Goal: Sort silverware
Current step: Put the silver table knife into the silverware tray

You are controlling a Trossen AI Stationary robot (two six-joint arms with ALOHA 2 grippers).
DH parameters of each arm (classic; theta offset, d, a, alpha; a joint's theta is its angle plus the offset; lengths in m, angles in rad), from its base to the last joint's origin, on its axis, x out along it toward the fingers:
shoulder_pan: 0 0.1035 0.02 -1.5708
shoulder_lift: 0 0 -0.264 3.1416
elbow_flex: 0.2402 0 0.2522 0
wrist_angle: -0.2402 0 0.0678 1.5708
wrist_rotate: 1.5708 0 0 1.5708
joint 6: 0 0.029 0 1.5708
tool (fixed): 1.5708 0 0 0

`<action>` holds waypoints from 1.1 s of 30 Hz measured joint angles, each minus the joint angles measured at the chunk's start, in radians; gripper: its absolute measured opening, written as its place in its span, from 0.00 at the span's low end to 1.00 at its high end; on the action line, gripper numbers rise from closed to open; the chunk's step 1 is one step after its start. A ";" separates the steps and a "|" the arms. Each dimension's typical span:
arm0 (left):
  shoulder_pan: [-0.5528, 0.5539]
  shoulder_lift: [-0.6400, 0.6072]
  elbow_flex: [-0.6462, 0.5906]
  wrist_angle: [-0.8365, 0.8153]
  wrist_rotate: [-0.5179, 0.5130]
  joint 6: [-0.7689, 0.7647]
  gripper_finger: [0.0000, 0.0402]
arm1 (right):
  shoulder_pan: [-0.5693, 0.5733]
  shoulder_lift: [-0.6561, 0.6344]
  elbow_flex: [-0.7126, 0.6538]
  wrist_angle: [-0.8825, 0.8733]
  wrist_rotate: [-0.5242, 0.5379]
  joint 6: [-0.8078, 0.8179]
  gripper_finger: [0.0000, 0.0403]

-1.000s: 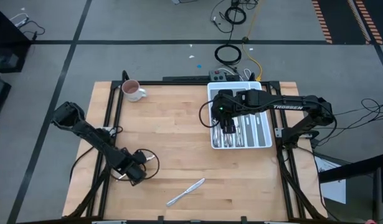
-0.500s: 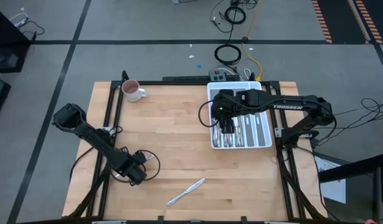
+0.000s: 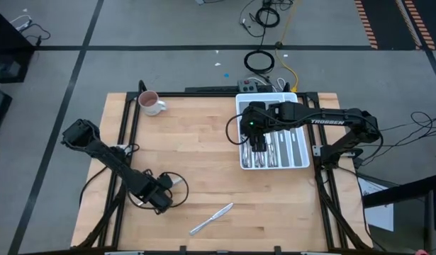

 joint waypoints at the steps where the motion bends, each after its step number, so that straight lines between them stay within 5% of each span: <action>1: 0.006 0.000 0.011 0.000 -0.011 0.002 0.00 | 0.000 0.000 0.000 0.000 0.000 0.000 0.54; 7: 0.062 -0.001 0.061 -0.005 -0.084 0.046 0.00 | 0.000 0.000 0.000 0.006 -0.007 0.001 0.54; 10: 0.092 -0.002 0.072 -0.016 -0.097 0.051 0.00 | -0.001 0.000 0.000 0.035 -0.092 0.019 0.54; 18: 0.049 -0.081 0.163 -0.245 -0.099 -0.083 0.00 | 0.019 0.030 -0.061 0.290 -0.212 0.070 0.54; 26: -0.148 -0.323 0.170 -0.282 -0.167 -0.390 0.00 | 0.096 0.276 -0.031 0.631 -0.291 0.103 0.54; 33: -0.239 -0.365 0.171 -0.371 -0.159 -0.556 0.00 | 0.163 0.547 0.243 0.651 -0.292 0.113 0.54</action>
